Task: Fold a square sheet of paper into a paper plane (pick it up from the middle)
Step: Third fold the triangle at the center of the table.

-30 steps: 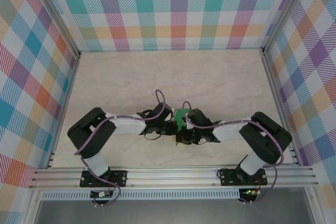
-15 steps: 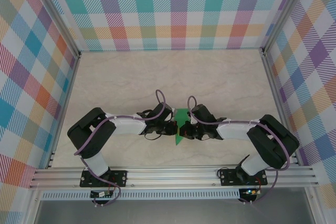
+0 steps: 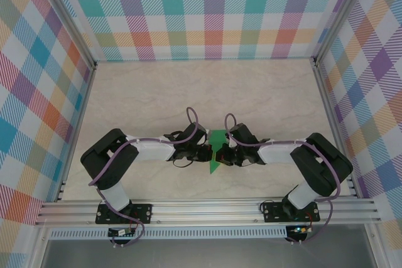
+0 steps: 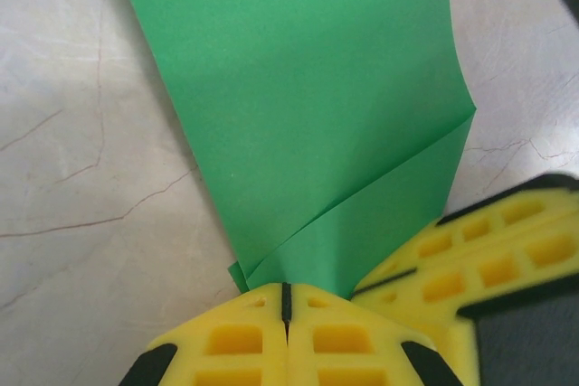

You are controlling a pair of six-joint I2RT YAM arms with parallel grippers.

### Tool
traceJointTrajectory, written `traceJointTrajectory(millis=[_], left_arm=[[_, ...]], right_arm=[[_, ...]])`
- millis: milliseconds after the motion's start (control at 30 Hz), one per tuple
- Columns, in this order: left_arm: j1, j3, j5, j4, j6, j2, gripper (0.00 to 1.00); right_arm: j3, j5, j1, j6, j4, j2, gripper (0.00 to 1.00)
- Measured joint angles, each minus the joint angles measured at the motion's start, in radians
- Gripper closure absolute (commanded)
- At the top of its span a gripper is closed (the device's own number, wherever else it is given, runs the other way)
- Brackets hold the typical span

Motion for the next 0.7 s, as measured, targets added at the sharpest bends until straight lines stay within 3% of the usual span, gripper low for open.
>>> traceJointTrajectory(millis=[700], left_arm=[[0.0,0.012,-0.014,-0.028,0.018,0.0,1.0]], right_arm=[[0.009,-0.067,-0.113,-0.026,0.021,0.038,0.96]])
